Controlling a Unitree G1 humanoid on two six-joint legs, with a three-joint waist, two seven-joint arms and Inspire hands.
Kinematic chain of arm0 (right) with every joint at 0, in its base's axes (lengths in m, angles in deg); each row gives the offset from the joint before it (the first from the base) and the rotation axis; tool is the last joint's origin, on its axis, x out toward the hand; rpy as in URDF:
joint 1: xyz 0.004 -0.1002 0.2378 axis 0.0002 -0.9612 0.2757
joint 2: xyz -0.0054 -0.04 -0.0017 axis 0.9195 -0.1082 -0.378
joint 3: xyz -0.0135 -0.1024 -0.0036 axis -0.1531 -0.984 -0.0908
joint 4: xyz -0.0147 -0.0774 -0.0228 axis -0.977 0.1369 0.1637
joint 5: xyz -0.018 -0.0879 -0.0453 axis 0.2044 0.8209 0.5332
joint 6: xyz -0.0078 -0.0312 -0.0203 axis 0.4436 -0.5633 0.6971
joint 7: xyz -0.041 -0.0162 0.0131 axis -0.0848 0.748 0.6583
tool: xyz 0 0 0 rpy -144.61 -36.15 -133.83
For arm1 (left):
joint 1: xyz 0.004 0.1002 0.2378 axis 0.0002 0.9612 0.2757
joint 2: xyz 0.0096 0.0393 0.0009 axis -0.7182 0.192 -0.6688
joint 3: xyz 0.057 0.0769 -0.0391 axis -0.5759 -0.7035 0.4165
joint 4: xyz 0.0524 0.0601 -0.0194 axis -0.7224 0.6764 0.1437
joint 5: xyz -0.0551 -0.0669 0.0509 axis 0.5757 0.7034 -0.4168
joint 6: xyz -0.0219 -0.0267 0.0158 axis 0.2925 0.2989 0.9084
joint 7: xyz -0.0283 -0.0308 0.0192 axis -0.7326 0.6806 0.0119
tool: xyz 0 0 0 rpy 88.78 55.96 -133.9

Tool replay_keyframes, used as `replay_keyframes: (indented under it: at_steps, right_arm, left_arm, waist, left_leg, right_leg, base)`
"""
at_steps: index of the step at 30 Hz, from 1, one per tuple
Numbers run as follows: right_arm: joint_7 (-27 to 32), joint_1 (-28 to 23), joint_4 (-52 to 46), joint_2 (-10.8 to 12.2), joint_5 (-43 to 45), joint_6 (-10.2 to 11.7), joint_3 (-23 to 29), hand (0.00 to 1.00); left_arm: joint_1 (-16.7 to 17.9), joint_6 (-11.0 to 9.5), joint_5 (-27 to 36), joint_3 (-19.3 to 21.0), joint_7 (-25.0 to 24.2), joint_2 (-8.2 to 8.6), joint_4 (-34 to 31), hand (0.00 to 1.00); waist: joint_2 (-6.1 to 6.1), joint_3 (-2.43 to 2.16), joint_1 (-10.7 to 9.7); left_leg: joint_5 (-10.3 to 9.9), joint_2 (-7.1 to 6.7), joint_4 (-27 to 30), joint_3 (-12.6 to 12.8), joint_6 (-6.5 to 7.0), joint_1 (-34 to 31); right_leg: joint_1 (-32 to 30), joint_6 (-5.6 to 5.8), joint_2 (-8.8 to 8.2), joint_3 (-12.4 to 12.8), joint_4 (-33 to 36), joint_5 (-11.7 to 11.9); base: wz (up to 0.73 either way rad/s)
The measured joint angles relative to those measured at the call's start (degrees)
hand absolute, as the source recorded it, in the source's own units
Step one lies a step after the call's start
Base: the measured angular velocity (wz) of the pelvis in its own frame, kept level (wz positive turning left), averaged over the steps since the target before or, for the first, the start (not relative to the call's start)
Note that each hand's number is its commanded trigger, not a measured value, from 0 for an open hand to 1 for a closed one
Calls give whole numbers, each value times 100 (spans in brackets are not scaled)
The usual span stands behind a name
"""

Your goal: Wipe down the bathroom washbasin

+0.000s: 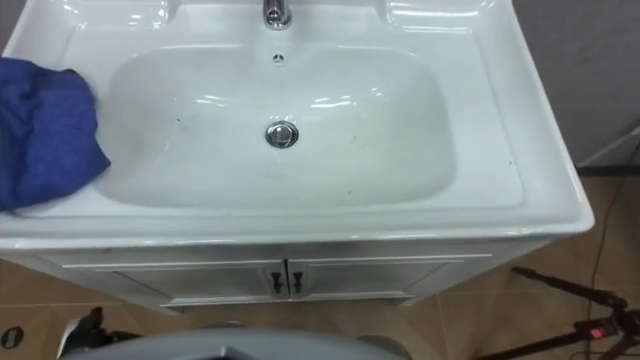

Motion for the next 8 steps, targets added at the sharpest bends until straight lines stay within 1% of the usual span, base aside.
replay_keyframes:
  at_steps: [5,8]
  right_arm:
    - [44,62,-27,37,9,-49,0,0]
    - [95,120,-32,38,121,-55,-1,0]
  left_arm:
    - [-76,81,-15,-13,-279,-2,328,0]
    - [-53,222,-230,-110,-400,-4,448,0]
  waist:
    - [9,3,3]
    - [24,5,15]
  left_leg:
    - [-1,-4,-8,3,1,12]
    - [-2,-2,-7,-2,1,10]
  right_leg:
    - [-6,2,0,21,0,1]
    - [-6,2,2,30,-2,1]
  base:
    - [-1]
    - [0]
